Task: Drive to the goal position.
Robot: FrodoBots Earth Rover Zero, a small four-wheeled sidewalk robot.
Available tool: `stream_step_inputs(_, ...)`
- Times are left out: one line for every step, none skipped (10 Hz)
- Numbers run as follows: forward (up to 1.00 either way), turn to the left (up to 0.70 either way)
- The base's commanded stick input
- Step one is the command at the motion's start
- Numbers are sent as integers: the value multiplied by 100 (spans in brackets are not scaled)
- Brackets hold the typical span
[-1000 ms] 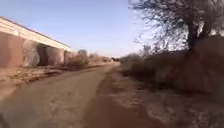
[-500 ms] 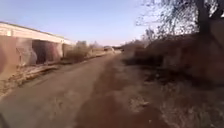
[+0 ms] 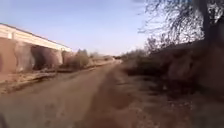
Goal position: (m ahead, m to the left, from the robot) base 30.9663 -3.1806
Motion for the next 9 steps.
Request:
stream_step_inputs(70, 0)
stream_step_inputs(70, 4)
stream_step_inputs(70, 16)
stream_step_inputs(70, 27)
stream_step_inputs(70, 24)
stream_step_inputs(70, 0)
stream_step_inputs(70, 0)
stream_step_inputs(70, 0)
stream_step_inputs(70, 0)
